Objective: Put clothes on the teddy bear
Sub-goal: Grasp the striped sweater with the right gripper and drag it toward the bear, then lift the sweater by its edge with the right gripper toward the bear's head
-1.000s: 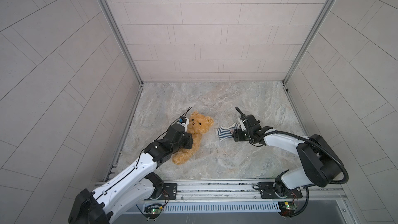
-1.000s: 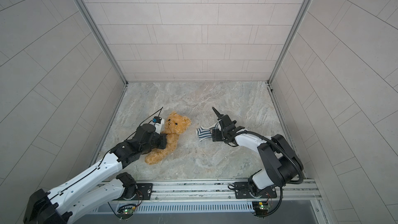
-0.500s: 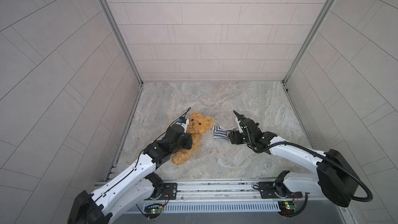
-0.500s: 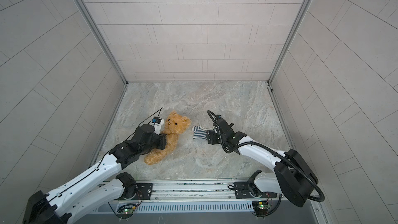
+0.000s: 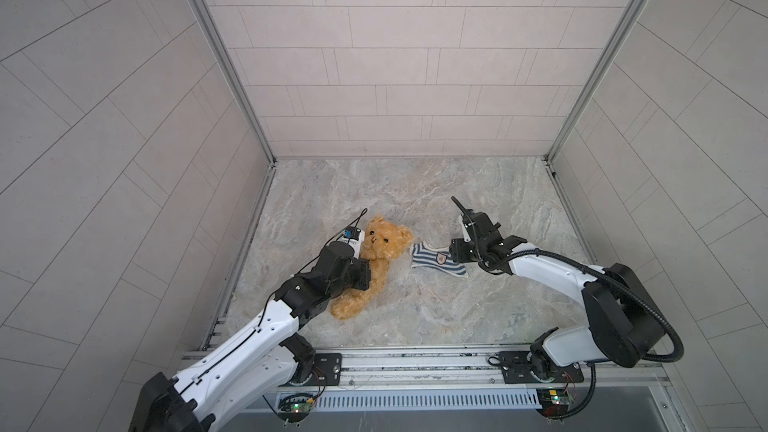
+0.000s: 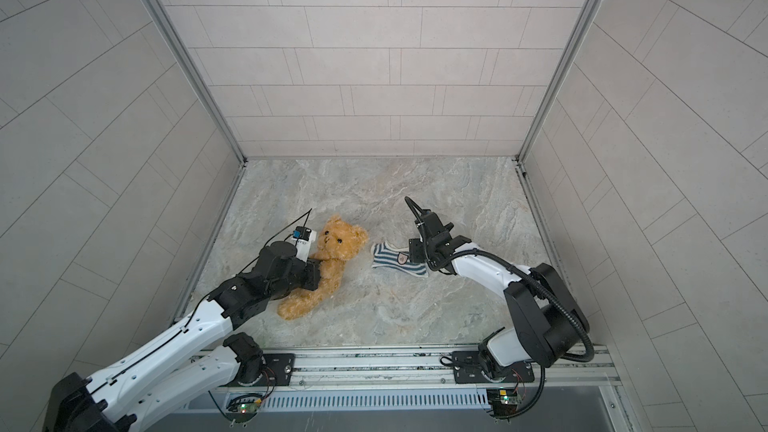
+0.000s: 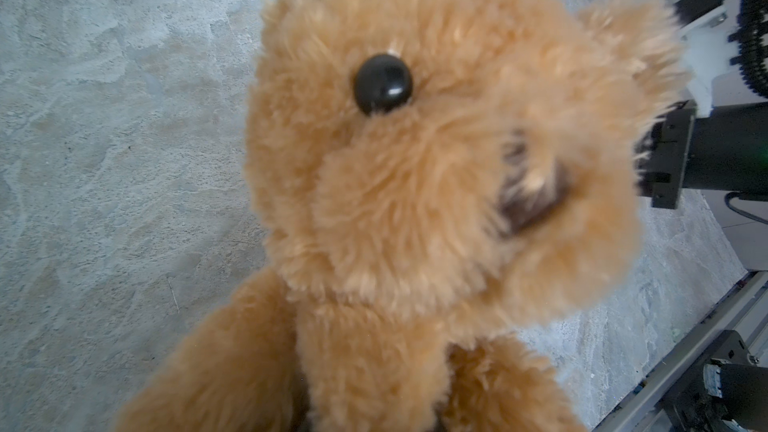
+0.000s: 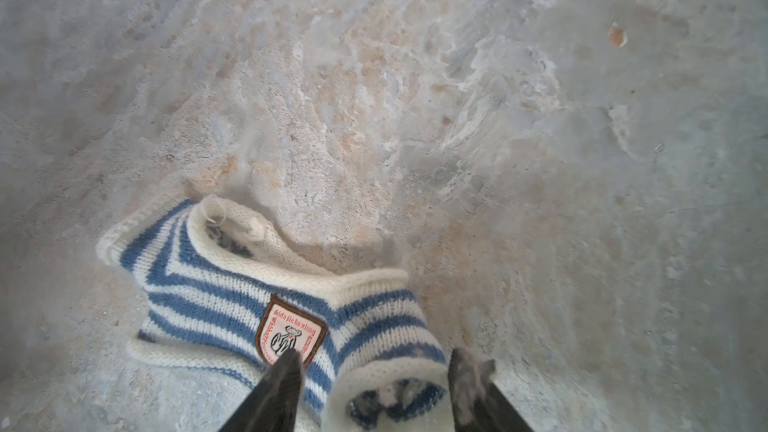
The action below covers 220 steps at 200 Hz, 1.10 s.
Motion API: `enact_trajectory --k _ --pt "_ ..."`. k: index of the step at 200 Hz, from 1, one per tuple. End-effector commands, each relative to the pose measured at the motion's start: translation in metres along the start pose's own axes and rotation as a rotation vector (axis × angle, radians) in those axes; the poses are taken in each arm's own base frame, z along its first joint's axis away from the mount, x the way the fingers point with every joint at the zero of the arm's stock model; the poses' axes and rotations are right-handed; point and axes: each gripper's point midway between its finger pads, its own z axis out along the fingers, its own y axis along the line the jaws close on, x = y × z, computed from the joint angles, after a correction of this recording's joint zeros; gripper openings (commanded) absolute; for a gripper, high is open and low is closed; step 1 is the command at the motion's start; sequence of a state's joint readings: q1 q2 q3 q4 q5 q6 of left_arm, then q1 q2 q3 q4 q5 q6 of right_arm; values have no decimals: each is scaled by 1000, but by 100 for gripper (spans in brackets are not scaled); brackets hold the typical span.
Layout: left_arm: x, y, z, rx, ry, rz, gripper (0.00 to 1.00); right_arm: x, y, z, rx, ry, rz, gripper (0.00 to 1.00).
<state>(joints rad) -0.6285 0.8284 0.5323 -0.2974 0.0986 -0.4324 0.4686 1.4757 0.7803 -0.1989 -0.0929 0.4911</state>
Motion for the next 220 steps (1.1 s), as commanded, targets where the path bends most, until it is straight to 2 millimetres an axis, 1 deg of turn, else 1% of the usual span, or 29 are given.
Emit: enact_trajectory --k 1,22,40,51,72,78,81,84,93,101,118,126,144,161,174,186,191,193,196,220 --pt "-11 -6 -3 25 -35 12 0 9 -8 9 26 66 2 46" --pt "-12 -9 -3 37 -34 14 0 18 -17 14 57 78 7 32" --pt "-11 -10 -3 45 -29 19 0 25 -24 13 77 76 23 20" --pt "-12 -12 -2 50 -28 19 0 28 -28 10 88 68 33 18" --pt "-11 -15 1 62 -17 28 0 40 -38 2 108 49 72 14" --pt "-10 -17 2 65 -12 34 0 42 -38 0 103 36 90 13" --pt "-10 -18 3 66 -10 37 0 40 -37 -2 94 23 100 13" --pt "-10 -18 3 66 -9 40 0 50 -41 -1 98 36 109 13" --pt "-10 -21 4 69 -4 50 0 58 -42 -5 82 25 137 13" --pt "-9 -22 5 69 0 59 0 64 -41 -8 63 15 164 15" --pt "-7 -24 6 63 7 75 0 74 -41 -16 39 -9 192 29" --pt "-7 -25 7 63 8 79 0 75 -40 -21 28 -23 189 34" --pt "-3 -26 9 64 22 89 0 71 -36 -39 21 -43 152 42" --pt "-1 -27 9 63 31 103 0 59 -29 -59 22 -71 66 47" --pt "2 -27 8 63 38 105 0 49 -20 -72 16 -85 -2 51" --pt "4 -27 8 66 43 103 0 43 -11 -79 9 -82 -59 52" --pt "5 -28 8 68 48 99 0 46 -11 -78 14 -61 -81 52" --pt "6 -28 8 70 50 98 0 40 -7 -82 8 -71 -89 52" --pt "7 -28 8 71 51 97 0 38 -4 -84 6 -69 -99 52" --pt "12 -26 4 74 63 84 0 38 11 -82 -12 0 -174 52"
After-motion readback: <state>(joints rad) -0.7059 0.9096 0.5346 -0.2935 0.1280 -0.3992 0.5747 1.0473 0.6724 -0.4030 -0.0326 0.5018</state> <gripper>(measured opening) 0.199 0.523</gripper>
